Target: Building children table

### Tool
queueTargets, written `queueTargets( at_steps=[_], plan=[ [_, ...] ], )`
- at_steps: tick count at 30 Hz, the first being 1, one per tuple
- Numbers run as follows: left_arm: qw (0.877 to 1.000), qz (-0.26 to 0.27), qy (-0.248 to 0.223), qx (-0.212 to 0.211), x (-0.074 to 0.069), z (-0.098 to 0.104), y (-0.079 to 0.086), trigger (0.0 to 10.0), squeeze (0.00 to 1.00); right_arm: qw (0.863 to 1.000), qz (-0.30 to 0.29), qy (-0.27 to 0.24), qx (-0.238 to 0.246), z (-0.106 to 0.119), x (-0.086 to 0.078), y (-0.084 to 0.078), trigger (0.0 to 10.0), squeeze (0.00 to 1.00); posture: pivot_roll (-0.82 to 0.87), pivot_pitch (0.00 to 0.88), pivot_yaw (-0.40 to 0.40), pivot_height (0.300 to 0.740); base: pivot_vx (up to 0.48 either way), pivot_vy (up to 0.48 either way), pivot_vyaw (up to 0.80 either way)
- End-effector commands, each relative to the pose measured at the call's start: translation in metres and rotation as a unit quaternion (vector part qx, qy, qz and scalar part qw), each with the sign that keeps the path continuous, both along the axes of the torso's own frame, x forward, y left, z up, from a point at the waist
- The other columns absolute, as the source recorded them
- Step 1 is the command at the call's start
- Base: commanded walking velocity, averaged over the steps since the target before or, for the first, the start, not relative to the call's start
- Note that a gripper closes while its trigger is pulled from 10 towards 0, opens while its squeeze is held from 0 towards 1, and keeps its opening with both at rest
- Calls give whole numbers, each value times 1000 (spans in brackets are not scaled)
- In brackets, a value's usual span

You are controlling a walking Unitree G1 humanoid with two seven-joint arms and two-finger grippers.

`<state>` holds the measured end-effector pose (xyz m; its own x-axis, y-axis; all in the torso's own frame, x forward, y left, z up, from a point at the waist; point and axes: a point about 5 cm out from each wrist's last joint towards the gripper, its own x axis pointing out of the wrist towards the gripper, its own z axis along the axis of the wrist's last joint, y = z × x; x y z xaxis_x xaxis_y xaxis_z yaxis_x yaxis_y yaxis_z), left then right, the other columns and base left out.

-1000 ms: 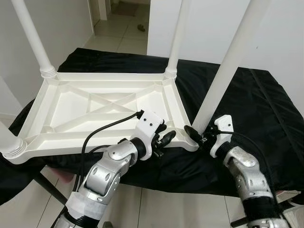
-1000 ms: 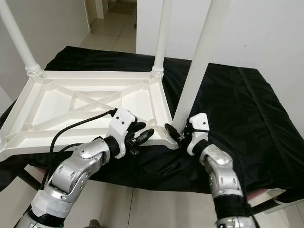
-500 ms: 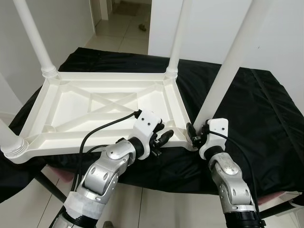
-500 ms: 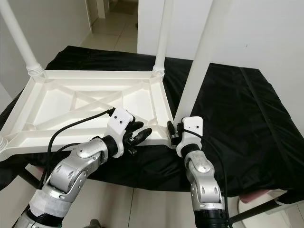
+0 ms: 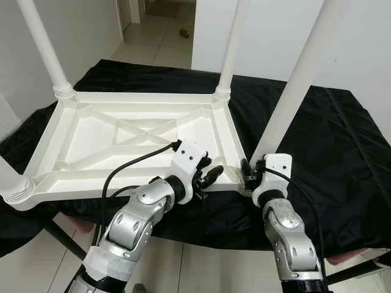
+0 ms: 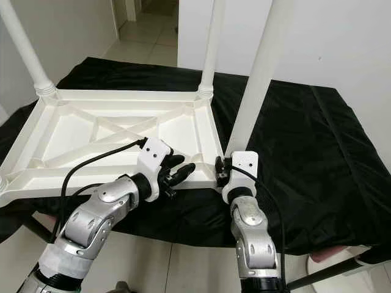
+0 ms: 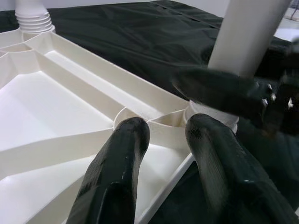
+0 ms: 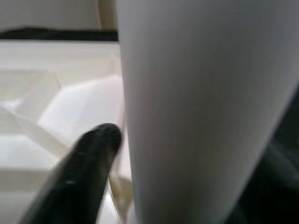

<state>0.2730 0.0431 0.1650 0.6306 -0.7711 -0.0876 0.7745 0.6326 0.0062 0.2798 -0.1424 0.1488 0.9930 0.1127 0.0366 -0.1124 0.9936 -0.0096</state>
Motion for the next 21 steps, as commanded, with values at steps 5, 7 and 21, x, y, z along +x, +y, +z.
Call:
queueTargets(
  at_steps=[5,7,21],
  plan=[
    [1000,7,0,1,1,0,-1,10000,0,997,79,-18,-5,18,8,-10,10000,0,14,0,-42,740,0,0,0],
    [1000,7,0,0,1,0,-1,10000,0,995,94,-17,-11,19,9,-11,10000,0,14,0,-42,740,0,0,0],
    [996,-77,13,30,-19,-15,-3,10000,0,959,269,31,-80,-7,19,-31,10000,0,13,0,-34,740,0,0,0]
  ],
)
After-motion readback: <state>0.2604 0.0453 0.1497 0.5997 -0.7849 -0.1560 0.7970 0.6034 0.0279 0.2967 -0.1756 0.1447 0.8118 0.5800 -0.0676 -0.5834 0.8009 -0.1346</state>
